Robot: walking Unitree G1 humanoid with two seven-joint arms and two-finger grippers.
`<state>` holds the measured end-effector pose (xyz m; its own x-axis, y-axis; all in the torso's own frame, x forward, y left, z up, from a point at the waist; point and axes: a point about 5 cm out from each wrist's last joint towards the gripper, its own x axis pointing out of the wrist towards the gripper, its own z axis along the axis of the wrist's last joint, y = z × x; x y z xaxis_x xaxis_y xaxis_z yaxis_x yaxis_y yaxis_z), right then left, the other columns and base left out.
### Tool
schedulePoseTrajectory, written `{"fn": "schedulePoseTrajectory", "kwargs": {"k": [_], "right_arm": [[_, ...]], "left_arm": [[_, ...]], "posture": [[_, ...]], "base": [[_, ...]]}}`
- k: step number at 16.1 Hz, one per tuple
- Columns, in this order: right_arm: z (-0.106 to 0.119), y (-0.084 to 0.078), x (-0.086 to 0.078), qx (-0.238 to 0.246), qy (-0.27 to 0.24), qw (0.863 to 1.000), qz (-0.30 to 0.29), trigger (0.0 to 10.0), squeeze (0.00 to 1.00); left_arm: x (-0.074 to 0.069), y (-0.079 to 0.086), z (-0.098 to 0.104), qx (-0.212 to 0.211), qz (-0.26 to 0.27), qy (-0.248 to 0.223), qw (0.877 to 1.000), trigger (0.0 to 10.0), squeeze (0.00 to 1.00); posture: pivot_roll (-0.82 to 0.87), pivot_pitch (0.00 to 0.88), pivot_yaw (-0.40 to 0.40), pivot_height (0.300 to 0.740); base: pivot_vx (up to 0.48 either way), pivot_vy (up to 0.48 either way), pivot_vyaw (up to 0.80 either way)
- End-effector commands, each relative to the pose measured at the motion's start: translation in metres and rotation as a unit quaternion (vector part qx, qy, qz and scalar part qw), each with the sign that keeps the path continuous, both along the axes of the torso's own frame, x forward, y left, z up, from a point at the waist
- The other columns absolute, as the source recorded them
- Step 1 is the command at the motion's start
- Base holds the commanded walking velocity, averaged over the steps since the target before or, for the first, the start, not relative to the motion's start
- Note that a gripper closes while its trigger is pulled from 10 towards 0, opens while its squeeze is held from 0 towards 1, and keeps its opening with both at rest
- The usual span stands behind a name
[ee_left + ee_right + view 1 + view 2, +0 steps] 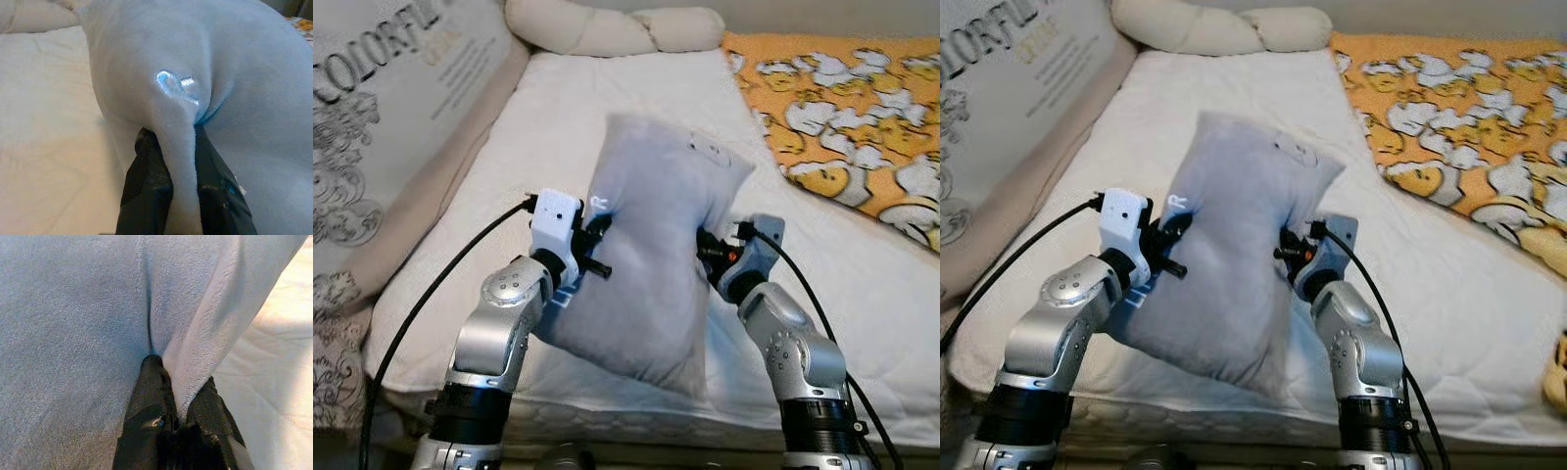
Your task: Clean up the room
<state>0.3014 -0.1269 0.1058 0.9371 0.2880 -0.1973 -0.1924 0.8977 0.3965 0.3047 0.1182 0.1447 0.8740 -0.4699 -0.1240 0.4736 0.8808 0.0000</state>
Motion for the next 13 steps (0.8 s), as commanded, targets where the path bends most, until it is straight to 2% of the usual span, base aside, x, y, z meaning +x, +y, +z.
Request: {"fn": "schedulePoseTrajectory", "kwargs": {"k": [1,6,9,12,13], "right_arm": [[0.0013,0.0019,0.0008,-0.002,-0.008,1.000,0.000,10.0,0.00],[-0.0008,0.0012,0.0000,-0.004,-0.006,1.000,-0.008,10.0,0.00],[-0.0023,-0.0014,-0.0002,-0.002,0.000,1.000,-0.019,10.0,0.00],[-0.0045,-0.0005,-0.0011,0.001,0.007,1.000,-0.020,10.0,0.00],[-0.0046,-0.0003,-0.0011,0.000,0.007,1.000,-0.020,10.0,0.00]], "left_arm": [[0.0029,0.0011,0.0066,0.007,0.007,-0.018,1.000,10.0,0.00],[0.0050,0.0042,0.0038,0.023,0.012,-0.017,1.000,10.0,0.00],[0.0054,0.0034,0.0024,0.025,0.011,-0.016,1.000,10.0,0.00],[0.0059,0.0027,0.0016,0.027,0.009,-0.016,0.999,10.0,0.00],[0.0060,0.0029,0.0016,0.027,0.011,-0.015,0.999,10.0,0.00]], "posture": [[0.00,0.000,0.015,0.740],[-0.01,0.000,0.013,0.740],[-0.01,0.000,0.018,0.740],[-0.01,0.000,0.022,0.740],[-0.01,0.000,0.022,0.740]], "base": [[0.000,0.442,0.00],[0.000,0.451,0.00],[0.000,0.455,-0.79],[0.000,0.451,0.00],[0.000,0.000,0.00]]}}
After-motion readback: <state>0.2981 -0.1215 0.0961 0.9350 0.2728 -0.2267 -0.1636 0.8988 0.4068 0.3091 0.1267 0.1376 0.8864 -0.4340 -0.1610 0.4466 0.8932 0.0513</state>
